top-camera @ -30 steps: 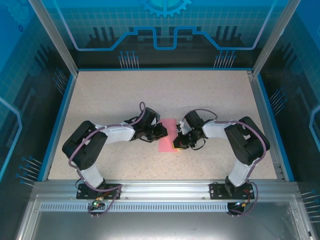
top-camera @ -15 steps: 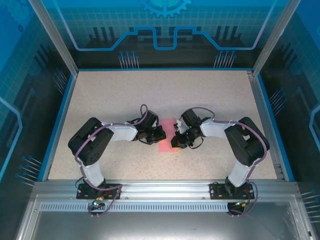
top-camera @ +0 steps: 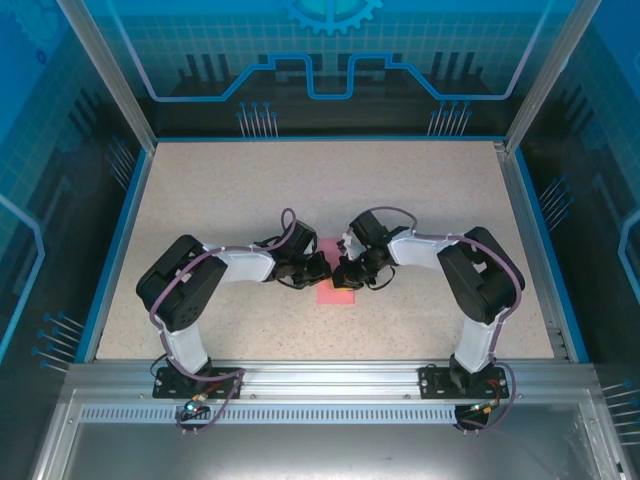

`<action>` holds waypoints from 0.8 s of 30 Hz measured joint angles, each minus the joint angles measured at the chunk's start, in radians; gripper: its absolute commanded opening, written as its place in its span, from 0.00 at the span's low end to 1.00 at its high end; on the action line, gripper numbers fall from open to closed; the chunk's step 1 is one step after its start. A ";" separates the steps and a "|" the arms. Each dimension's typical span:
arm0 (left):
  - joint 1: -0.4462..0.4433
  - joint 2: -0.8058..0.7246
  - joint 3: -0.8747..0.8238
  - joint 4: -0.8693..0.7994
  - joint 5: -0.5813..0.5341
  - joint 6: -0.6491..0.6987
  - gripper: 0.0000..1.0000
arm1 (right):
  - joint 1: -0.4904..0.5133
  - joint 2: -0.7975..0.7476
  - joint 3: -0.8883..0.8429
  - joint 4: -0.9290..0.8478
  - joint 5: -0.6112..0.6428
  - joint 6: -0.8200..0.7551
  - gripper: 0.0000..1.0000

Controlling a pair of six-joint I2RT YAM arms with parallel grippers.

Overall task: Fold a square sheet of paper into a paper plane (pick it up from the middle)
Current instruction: Fold the triangle a second time at the center of the table.

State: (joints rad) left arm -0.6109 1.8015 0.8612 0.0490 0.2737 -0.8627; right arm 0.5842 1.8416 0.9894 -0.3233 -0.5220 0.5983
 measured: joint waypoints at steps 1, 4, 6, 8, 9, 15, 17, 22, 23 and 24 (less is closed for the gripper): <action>0.000 0.000 0.000 0.000 0.000 0.000 0.08 | -0.001 0.010 -0.002 0.001 0.006 0.000 0.07; 0.000 0.000 0.000 0.001 0.000 0.000 0.08 | -0.009 0.020 -0.011 0.010 0.005 -0.003 0.07; 0.000 0.000 0.000 0.001 0.000 0.000 0.07 | -0.014 0.019 -0.019 0.019 -0.003 -0.004 0.07; 0.000 0.000 0.000 0.001 0.000 0.000 0.07 | -0.017 0.018 -0.026 0.030 -0.011 -0.005 0.07; 0.000 0.000 0.000 0.001 0.000 -0.001 0.06 | -0.018 0.015 -0.031 0.035 -0.012 -0.006 0.07; 0.000 0.000 0.000 0.002 0.000 -0.002 0.06 | -0.023 -0.023 -0.080 0.048 -0.013 -0.015 0.09; 0.000 0.000 0.000 0.002 0.000 -0.003 0.06 | -0.034 -0.039 -0.108 0.054 -0.022 -0.016 0.09; -0.001 0.000 0.000 0.002 0.000 -0.003 0.05 | -0.072 -0.083 -0.177 0.070 -0.054 -0.022 0.10; -0.001 0.000 0.000 0.002 0.000 -0.003 0.06 | -0.076 -0.091 -0.188 0.071 -0.055 -0.023 0.10; -0.001 0.000 0.000 0.002 0.000 -0.003 0.06 | -0.080 -0.101 -0.200 0.070 -0.056 -0.027 0.10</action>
State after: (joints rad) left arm -0.6117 1.8019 0.8612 0.0513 0.2737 -0.8654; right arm 0.5041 1.7405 0.7891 -0.2535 -0.5781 0.5716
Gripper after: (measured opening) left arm 0.058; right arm 0.096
